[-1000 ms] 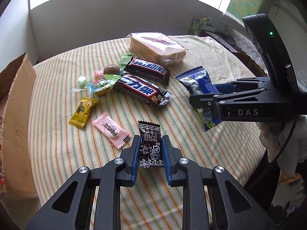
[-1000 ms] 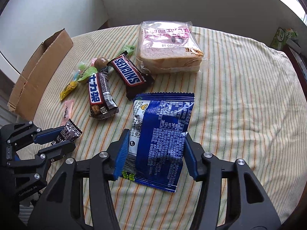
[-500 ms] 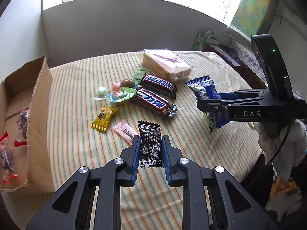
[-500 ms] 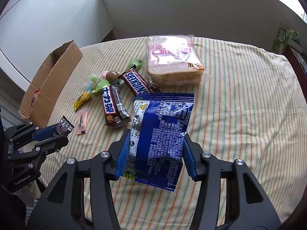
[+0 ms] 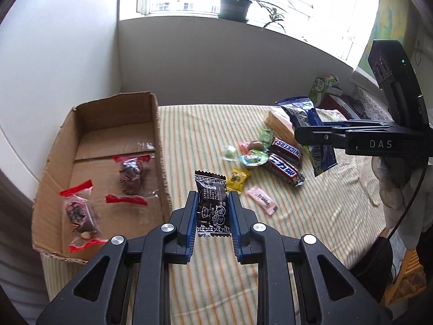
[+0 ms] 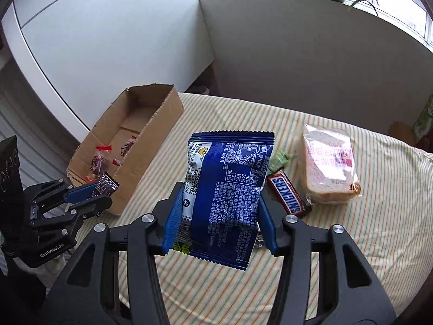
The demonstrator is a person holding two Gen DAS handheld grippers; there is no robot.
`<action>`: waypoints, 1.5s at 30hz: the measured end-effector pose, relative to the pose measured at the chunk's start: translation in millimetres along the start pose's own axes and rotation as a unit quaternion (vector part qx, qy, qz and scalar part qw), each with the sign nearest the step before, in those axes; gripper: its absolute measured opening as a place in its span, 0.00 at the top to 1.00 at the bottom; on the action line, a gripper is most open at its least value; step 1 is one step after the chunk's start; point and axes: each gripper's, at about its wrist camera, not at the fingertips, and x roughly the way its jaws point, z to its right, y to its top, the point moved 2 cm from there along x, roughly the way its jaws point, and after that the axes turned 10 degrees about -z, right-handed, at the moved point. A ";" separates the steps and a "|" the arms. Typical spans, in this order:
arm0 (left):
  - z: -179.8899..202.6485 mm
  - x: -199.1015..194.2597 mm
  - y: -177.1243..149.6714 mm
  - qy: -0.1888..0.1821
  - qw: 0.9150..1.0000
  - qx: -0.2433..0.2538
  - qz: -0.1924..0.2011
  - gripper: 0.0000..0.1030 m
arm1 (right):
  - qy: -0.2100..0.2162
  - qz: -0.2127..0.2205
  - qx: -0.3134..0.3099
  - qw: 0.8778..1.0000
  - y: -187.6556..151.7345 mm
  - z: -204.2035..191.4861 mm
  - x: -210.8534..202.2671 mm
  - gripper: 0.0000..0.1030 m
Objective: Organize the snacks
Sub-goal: 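Lift the blue packet with the right tool while the left holds the black candy, then lower the black candy and blue packet into the box and open both tools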
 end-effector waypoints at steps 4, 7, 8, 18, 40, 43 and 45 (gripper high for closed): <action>-29.3 -5.4 -1.9 0.009 0.999 -0.030 0.005 0.80 | 0.017 0.001 -0.025 1.000 28.9 -31.0 9.6 0.49; -45.2 -6.0 -6.5 0.019 0.999 -0.046 0.004 0.80 | 0.025 0.001 -0.040 0.999 48.7 -53.0 20.5 0.49; -49.9 -5.3 -6.7 0.019 0.999 -0.050 0.003 0.80 | 0.028 0.000 -0.045 0.999 54.5 -60.4 24.7 0.49; -71.1 1.3 -8.0 0.016 0.998 -0.065 -0.009 0.80 | 0.031 -0.022 -0.084 0.996 101.1 -109.3 73.6 0.49; -82.3 3.2 -1.8 0.026 0.996 -0.080 -0.005 0.54 | 0.040 -0.037 -0.090 0.994 123.7 -121.9 106.7 0.30; -79.9 -3.1 -3.1 0.025 0.996 -0.081 0.001 0.54 | 0.042 -0.029 -0.089 0.995 119.0 -117.4 93.0 0.30; -77.6 -8.3 -3.8 0.023 0.996 -0.085 0.007 0.54 | 0.040 -0.020 -0.089 0.995 113.7 -112.6 78.9 0.30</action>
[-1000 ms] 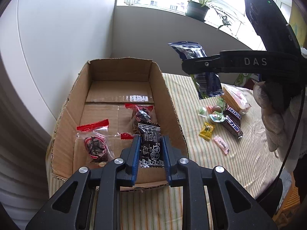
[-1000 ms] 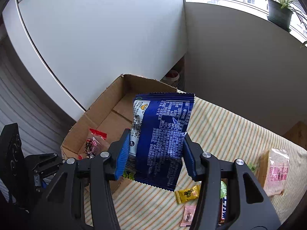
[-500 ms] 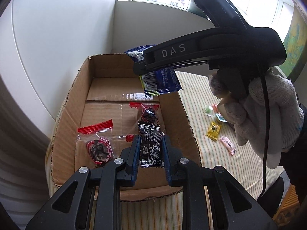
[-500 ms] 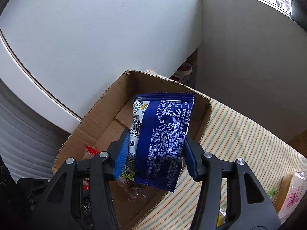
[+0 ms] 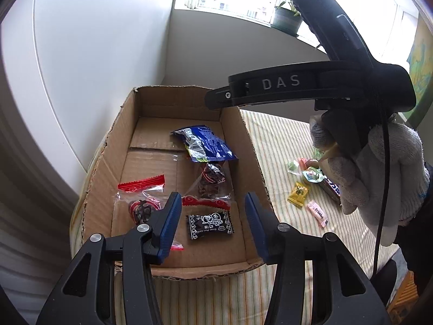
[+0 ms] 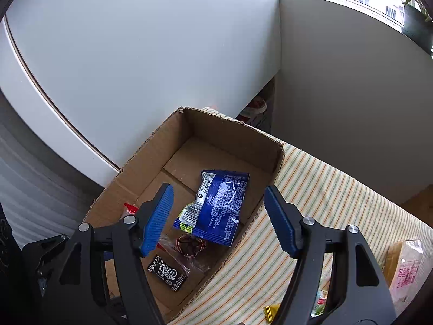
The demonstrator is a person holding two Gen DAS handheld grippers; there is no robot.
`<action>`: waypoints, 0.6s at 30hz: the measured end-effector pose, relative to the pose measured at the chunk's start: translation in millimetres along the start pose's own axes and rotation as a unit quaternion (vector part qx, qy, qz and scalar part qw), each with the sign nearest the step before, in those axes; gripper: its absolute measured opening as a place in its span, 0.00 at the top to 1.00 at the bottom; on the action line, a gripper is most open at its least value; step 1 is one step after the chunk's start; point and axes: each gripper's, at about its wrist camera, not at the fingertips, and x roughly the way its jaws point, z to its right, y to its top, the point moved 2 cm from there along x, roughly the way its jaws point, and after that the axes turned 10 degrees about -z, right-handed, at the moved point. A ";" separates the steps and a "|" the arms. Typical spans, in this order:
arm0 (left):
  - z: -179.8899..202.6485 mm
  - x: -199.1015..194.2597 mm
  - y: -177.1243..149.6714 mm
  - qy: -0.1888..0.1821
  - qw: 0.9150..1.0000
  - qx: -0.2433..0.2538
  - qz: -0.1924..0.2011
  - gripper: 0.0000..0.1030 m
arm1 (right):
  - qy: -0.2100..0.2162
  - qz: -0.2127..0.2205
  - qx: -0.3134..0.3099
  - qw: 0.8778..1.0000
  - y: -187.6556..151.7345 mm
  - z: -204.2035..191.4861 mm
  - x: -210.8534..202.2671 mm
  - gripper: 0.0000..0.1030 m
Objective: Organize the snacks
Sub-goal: 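Lower the black candy and blue packet into the box and open both tools, then move both tools back over the remaining snacks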
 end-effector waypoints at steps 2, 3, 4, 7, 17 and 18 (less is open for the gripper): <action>4.2 -6.0 -2.3 -0.002 1.000 0.000 0.007 0.54 | -0.009 0.010 -0.001 1.000 -8.9 3.6 -15.1 0.30; 7.2 -9.2 -3.1 -0.003 1.000 0.001 0.010 0.54 | -0.012 0.015 -0.001 1.000 -14.3 6.8 -23.2 0.30; 10.4 -12.1 -3.1 -0.005 1.000 0.002 0.014 0.54 | -0.017 0.019 0.001 1.000 -19.9 10.5 -30.9 0.30; 21.7 -19.5 -6.2 -0.010 1.000 0.007 0.021 0.54 | -0.027 0.033 0.013 0.999 -38.6 25.9 -53.0 0.30; 65.3 -16.6 -15.3 -0.031 0.999 0.031 0.022 0.54 | -0.055 0.045 0.063 0.995 -106.7 87.8 -96.9 0.30; 69.8 -15.4 -16.4 -0.034 0.999 0.032 0.021 0.54 | -0.056 0.044 0.066 0.995 -113.1 93.1 -99.2 0.30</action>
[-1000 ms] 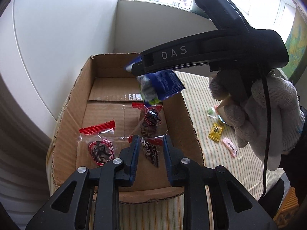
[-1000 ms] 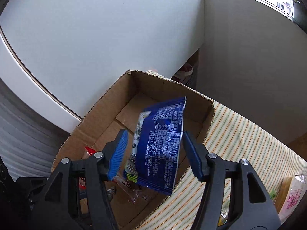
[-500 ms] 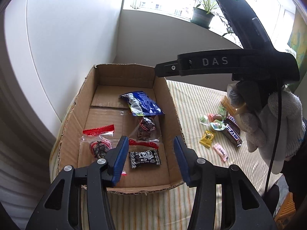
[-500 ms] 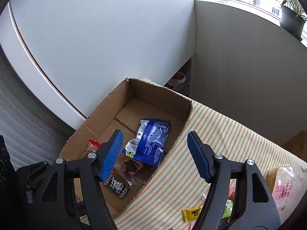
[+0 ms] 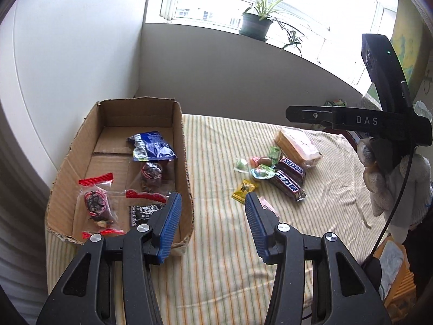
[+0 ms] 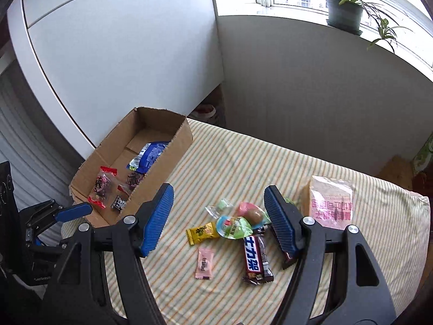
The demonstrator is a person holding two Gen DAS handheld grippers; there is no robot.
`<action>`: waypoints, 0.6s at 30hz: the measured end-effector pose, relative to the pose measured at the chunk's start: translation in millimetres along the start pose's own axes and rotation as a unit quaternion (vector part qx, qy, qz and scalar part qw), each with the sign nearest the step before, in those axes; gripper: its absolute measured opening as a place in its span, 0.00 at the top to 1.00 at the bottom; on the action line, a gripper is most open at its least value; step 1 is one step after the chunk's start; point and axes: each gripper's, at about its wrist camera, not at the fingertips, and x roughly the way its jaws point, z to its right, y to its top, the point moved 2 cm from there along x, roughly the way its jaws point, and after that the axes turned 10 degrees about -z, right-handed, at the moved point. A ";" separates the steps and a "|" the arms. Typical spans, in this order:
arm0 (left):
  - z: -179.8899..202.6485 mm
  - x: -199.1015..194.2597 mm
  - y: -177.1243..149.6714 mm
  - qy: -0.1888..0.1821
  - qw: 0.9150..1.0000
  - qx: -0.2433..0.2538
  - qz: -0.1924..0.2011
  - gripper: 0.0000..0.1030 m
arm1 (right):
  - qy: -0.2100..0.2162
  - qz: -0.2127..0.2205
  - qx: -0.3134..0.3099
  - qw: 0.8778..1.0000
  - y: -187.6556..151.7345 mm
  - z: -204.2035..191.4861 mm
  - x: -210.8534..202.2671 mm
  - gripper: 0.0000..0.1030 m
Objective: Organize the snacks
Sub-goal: 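Move both tools back over the remaining snacks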
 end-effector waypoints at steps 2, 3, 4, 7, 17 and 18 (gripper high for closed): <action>7.5 3.6 -1.7 -0.006 1.000 0.002 -0.002 0.54 | -0.005 -0.003 0.006 1.000 -12.6 12.7 -4.1 0.30; 10.9 5.4 -2.9 -0.008 1.000 0.002 -0.003 0.54 | -0.005 -0.004 0.008 1.000 -18.6 17.4 -4.7 0.30; 15.2 7.2 -4.5 -0.011 1.000 0.003 -0.005 0.54 | -0.004 -0.007 0.010 1.000 -24.2 21.8 -5.1 0.30; 27.5 14.2 -8.8 -0.018 1.000 0.002 -0.013 0.54 | 0.001 -0.014 0.015 1.000 -40.3 33.5 -4.7 0.30; 62.0 54.7 -20.3 -0.048 0.997 -0.003 -0.057 0.62 | 0.021 -0.049 0.007 0.999 -76.7 49.9 21.5 0.42; 65.0 60.2 -21.7 -0.050 0.997 -0.004 -0.064 0.64 | 0.022 -0.053 0.005 0.998 -78.0 50.3 26.0 0.42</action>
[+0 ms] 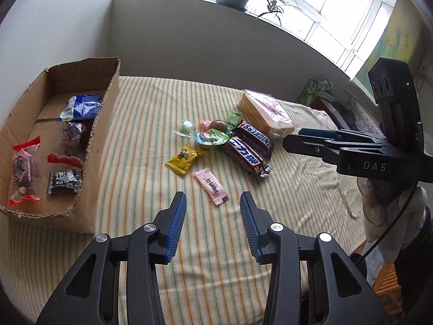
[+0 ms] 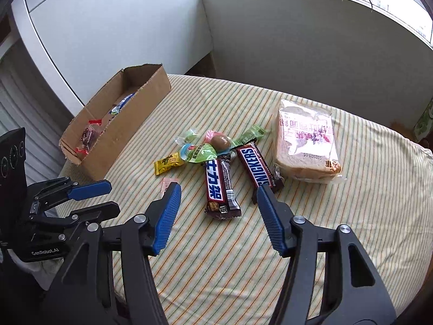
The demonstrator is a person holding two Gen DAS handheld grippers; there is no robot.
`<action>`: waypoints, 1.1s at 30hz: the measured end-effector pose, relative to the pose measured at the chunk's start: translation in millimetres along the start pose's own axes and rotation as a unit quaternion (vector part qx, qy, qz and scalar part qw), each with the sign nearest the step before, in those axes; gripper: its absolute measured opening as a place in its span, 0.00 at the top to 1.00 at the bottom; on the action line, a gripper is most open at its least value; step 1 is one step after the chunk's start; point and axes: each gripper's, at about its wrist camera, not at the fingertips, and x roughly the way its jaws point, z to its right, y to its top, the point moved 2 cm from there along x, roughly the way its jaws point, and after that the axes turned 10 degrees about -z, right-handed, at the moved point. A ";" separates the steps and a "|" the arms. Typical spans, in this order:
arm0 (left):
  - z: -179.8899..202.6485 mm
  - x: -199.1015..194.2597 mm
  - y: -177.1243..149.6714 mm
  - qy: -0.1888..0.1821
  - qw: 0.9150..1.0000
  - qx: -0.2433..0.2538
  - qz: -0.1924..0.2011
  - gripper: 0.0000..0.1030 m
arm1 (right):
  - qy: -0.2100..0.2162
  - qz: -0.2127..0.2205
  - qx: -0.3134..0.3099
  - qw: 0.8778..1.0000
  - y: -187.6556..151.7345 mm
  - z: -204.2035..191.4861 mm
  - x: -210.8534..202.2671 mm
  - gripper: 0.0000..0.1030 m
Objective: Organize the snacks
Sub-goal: 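Move both tools back over the remaining snacks, then grasp the pink wrapped candy with the left tool while the right grasps the brown chocolate bar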
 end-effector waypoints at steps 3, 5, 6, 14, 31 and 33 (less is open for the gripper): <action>6.3 16.4 -1.0 -0.001 1.000 -0.002 -0.016 0.65 | 0.003 -0.010 -0.002 1.000 -0.3 1.8 13.7 0.44; 7.9 25.5 0.4 0.002 1.000 -0.005 -0.025 0.65 | 0.005 -0.016 -0.005 1.000 0.2 3.6 22.1 0.45; 8.3 29.8 1.4 0.003 1.000 -0.006 -0.029 0.65 | 0.007 -0.019 -0.006 1.000 0.7 4.4 26.2 0.46; 11.6 52.3 12.7 0.024 0.999 0.001 -0.048 0.65 | 0.029 -0.037 0.003 0.999 7.9 13.1 51.8 0.53; 15.7 65.2 20.3 0.064 0.995 0.049 -0.061 0.82 | 0.023 -0.053 -0.005 0.998 16.2 8.2 77.4 0.59; 15.3 65.5 21.2 0.064 0.995 0.048 -0.060 0.82 | 0.019 -0.054 -0.010 0.998 17.1 6.2 79.1 0.63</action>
